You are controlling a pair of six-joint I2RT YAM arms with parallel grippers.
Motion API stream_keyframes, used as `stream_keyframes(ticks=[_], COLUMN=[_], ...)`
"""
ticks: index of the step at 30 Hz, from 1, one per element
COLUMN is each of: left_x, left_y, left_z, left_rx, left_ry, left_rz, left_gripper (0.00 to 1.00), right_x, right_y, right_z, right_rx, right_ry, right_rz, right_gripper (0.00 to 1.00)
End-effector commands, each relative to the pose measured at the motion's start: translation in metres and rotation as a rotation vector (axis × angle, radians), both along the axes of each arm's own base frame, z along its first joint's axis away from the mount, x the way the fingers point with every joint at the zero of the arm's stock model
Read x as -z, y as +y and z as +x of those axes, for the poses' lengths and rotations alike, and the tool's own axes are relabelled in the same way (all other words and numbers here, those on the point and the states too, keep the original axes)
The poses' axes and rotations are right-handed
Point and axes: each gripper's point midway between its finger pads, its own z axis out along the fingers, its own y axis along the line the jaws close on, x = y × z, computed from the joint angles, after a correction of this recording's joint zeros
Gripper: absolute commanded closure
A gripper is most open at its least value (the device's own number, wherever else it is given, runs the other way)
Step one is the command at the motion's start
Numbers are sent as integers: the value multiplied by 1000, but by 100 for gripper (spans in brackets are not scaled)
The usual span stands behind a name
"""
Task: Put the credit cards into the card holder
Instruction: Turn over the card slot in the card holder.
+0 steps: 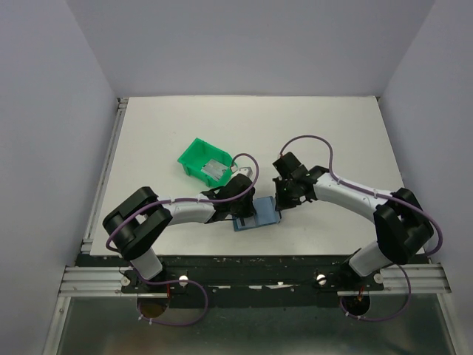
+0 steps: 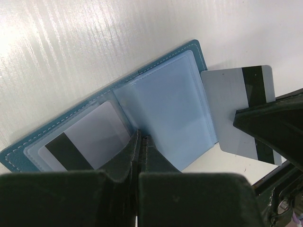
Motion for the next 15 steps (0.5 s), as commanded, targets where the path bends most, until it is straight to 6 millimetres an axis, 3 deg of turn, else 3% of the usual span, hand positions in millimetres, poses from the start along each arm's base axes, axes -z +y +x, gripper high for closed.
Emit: stream_keyframes(ticks=[1,15], left_x=[42,38], left_y=[28,26], left_z=[-27,-26], left_rx=[24,25], left_ry=[118,114], left_rz=[138,134], left_gripper=[100,100], right_x=[11,19], right_y=[-1,-13], right_z=[-3,-5], right_rx=[-13,-4], right_ry=[18,20], right_rz=[-14,-69], right_gripper=[100,100])
